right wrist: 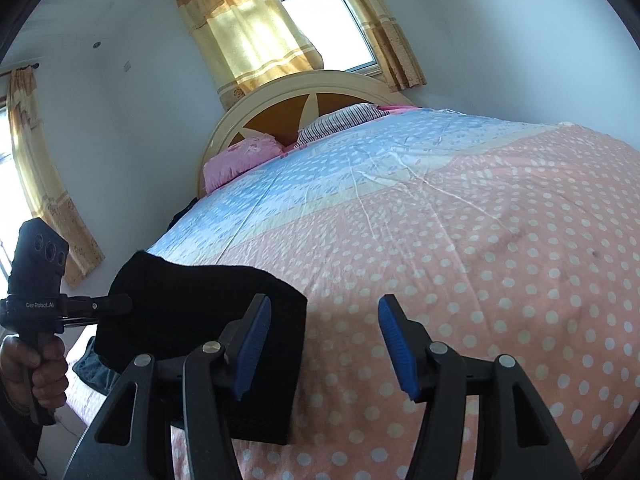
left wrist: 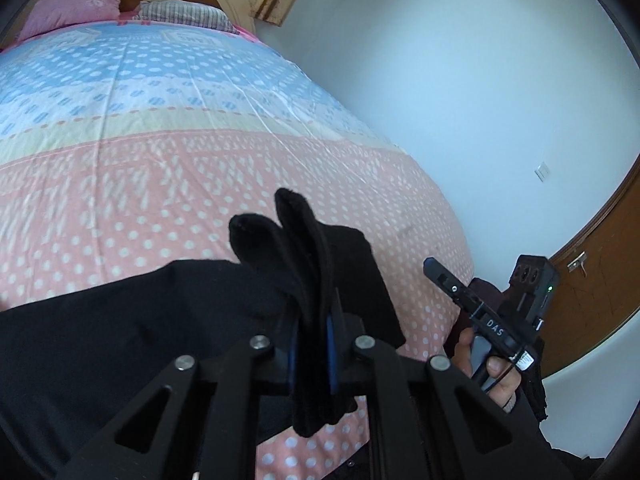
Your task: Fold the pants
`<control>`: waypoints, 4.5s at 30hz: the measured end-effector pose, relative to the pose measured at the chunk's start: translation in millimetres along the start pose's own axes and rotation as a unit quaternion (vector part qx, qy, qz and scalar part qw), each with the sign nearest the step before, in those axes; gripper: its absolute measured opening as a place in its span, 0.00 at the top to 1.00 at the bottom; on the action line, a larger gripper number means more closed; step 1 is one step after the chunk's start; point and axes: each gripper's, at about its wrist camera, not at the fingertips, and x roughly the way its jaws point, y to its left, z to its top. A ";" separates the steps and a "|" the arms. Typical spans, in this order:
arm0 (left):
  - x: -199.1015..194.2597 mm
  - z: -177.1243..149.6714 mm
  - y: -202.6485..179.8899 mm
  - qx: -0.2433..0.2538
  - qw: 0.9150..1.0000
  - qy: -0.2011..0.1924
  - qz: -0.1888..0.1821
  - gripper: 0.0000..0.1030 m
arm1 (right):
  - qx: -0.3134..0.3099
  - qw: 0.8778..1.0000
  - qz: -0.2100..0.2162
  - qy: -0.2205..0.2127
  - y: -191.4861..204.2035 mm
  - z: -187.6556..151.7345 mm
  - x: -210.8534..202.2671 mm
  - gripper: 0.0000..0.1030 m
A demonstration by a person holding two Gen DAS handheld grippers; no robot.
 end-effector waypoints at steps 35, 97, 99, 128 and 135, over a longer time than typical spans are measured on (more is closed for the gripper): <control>49.2 12.3 2.3 -0.052 0.997 -0.004 -0.063 0.39 | -0.038 0.998 -0.011 0.041 62.6 -10.5 7.8 0.85; 236.7 70.7 -170.7 0.073 0.965 0.238 -0.081 0.85 | 0.222 0.949 -0.185 -0.128 -128.3 9.3 -97.2 0.41; 232.8 70.9 -161.5 0.053 0.965 0.241 -0.087 0.85 | 0.218 0.951 -0.182 -0.124 -126.8 9.6 -94.2 0.41; -34.3 28.5 32.5 -0.084 0.990 0.004 -0.117 0.88 | -0.012 0.994 -0.091 -0.061 -16.7 -1.7 -38.1 0.41; -58.8 6.3 82.2 -0.122 0.987 -0.027 -0.098 0.88 | -0.108 0.994 -0.017 -0.027 40.0 -20.4 -21.0 0.41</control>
